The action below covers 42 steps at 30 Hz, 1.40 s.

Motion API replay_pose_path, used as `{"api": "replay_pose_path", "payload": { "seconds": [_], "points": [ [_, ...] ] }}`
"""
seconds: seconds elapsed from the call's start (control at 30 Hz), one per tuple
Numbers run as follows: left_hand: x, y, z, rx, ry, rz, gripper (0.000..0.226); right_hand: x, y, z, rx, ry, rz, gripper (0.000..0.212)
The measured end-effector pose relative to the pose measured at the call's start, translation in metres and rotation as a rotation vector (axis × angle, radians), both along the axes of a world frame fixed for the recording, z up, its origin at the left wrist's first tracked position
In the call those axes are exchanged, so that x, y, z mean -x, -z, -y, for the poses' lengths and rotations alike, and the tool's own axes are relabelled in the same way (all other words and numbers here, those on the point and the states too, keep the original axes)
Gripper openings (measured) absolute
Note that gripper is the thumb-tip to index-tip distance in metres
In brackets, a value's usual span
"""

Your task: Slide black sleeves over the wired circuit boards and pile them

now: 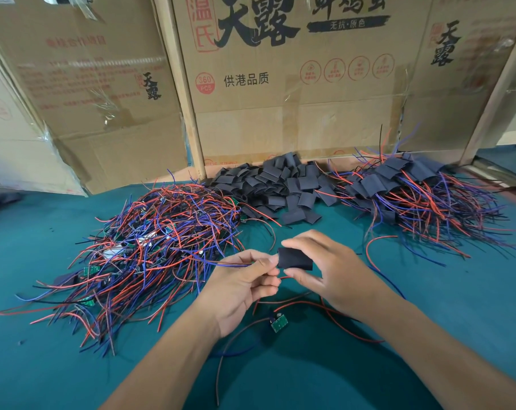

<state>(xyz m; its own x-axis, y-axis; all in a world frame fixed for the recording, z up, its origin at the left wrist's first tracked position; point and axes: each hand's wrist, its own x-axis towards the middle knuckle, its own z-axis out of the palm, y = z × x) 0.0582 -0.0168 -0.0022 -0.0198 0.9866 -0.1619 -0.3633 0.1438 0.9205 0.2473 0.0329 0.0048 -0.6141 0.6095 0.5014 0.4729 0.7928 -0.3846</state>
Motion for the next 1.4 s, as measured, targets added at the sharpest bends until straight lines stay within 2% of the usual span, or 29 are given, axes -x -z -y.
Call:
{"api": "replay_pose_path", "payload": {
  "seconds": [0.23, 0.4, 0.53, 0.6, 0.67, 0.73, 0.87, 1.07, 1.27, 1.4],
  "points": [
    [0.001, -0.003, 0.001, 0.115, 0.053, 0.021, 0.016, 0.003, 0.001, 0.003, -0.041, -0.064, 0.028, 0.036],
    [0.001, -0.002, 0.001, 0.12, 0.096, 0.032, 0.015, 0.005, 0.002, 0.004, -0.052, -0.073, 0.018, 0.036],
    [0.004, -0.003, 0.003, 0.078, 0.123, 0.047, 0.015, 0.003, -0.001, 0.005, 0.014, -0.058, -0.01, 0.038],
    [0.004, -0.003, 0.002, 0.05, 0.096, 0.059, 0.017, 0.002, -0.003, 0.004, 0.1, -0.021, -0.083, 0.037],
    [0.004, -0.003, 0.001, 0.024, 0.062, 0.064, 0.019, 0.0, -0.005, 0.003, 0.247, 0.01, -0.164, 0.024],
    [0.004, -0.002, 0.001, -0.014, 0.049, 0.023, 0.02, -0.002, -0.007, 0.001, 0.327, 0.034, -0.164, 0.009],
    [0.002, -0.002, 0.002, -0.105, 0.055, -0.055, 0.018, -0.003, -0.011, -0.003, 0.517, 0.015, -0.158, 0.008],
    [0.003, -0.006, 0.001, -0.154, 0.065, 0.028, 0.014, -0.01, -0.017, -0.004, 0.666, -0.027, -0.265, 0.006],
    [0.003, -0.004, 0.001, -0.138, 0.094, 0.004, 0.021, -0.019, -0.028, -0.01, 0.632, 0.055, -0.333, 0.009],
    [0.006, -0.003, -0.002, -0.135, 0.038, 0.019, 0.021, -0.037, -0.045, -0.04, 0.531, 0.249, -0.52, 0.017]
  ]
}}
